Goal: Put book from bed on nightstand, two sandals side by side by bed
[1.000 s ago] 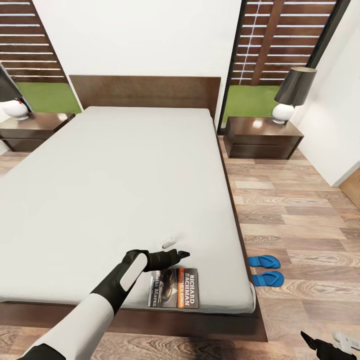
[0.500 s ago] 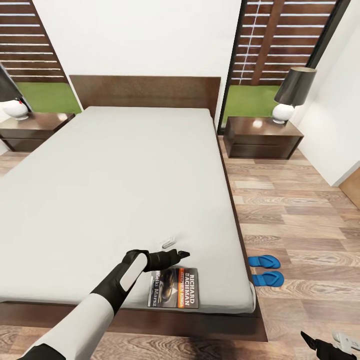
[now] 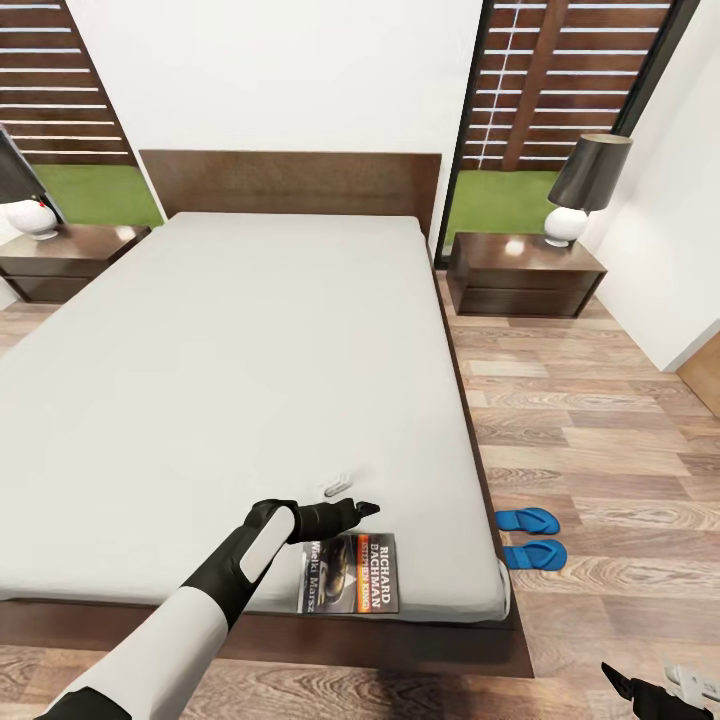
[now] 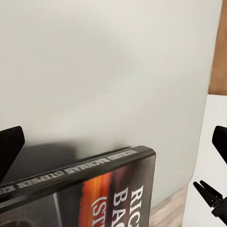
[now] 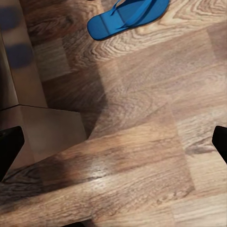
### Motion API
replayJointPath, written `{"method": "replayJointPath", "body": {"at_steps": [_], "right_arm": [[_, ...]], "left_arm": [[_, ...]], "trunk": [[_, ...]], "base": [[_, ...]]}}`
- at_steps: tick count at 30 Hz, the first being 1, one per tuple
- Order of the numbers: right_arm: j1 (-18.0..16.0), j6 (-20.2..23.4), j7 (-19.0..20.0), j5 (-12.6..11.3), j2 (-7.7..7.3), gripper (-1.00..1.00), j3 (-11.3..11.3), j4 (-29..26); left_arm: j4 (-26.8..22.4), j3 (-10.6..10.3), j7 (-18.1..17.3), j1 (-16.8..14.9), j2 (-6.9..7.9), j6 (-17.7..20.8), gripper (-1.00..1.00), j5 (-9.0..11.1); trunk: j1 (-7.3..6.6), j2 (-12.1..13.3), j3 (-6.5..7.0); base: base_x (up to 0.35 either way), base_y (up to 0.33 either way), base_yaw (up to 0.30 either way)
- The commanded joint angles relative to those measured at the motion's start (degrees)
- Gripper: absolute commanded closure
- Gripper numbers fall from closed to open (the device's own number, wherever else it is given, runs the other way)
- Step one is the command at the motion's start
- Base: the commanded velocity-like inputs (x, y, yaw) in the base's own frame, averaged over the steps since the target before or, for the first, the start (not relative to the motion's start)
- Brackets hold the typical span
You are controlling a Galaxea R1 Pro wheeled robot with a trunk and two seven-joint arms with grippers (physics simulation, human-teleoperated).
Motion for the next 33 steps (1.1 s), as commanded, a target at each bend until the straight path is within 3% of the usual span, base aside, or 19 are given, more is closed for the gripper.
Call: {"method": "replayJointPath", "body": {"at_steps": [1, 33], "right_arm": [[-0.1, -0.1, 0.3, -0.3, -0.02, -1.00, -0.1, 0.1], [-0.1, -0.2, 0.3, -0.3, -0.02, -1.00, -0.1, 0.1]], "left_arm": [[0.0, 0.0, -0.1, 0.0, 0.00, 0.2, -1.00, -0.1], [0.0, 0.0, -0.1, 0.0, -0.05, 0.2, -1.00, 0.0]], "trunk": [[0.00, 0.0, -0.04], [0.00, 0.0, -0.04]], "base": [[0.000, 0.000, 0.000], [0.000, 0.000, 0.000]]}}
